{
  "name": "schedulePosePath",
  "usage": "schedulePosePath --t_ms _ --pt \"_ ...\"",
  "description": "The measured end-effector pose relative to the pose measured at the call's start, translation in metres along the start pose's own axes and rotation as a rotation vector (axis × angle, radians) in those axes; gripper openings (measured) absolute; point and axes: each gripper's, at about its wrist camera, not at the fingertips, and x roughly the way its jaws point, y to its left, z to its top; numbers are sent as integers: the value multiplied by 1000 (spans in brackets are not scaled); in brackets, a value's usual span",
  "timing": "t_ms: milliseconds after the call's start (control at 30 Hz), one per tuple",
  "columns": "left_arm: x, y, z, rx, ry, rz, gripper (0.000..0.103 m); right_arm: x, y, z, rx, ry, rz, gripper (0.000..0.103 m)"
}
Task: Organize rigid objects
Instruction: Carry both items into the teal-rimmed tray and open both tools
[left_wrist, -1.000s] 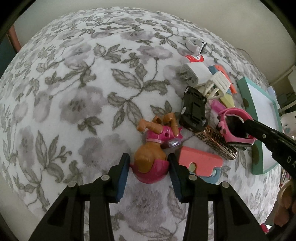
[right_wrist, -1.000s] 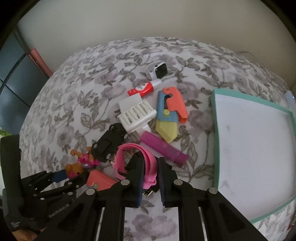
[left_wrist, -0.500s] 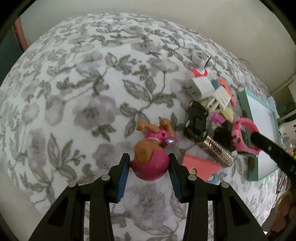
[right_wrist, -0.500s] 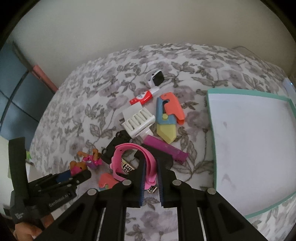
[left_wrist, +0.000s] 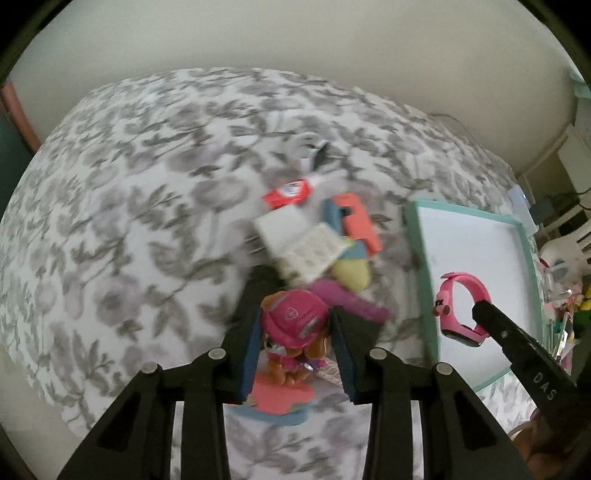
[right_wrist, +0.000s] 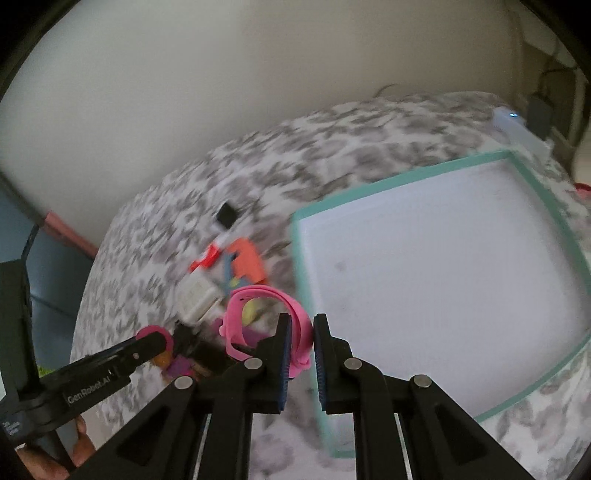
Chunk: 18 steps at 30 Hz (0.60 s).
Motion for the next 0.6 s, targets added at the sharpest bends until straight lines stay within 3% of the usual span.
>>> schedulePosePath --t_ms 367,600 --pt "-4 -64 24 51 -36 -20 36 -21 -64 24 84 -97 -89 12" --pt "-13 -114 31 111 -82 -69 36 -17 -112 25 210 -85 -154 12"
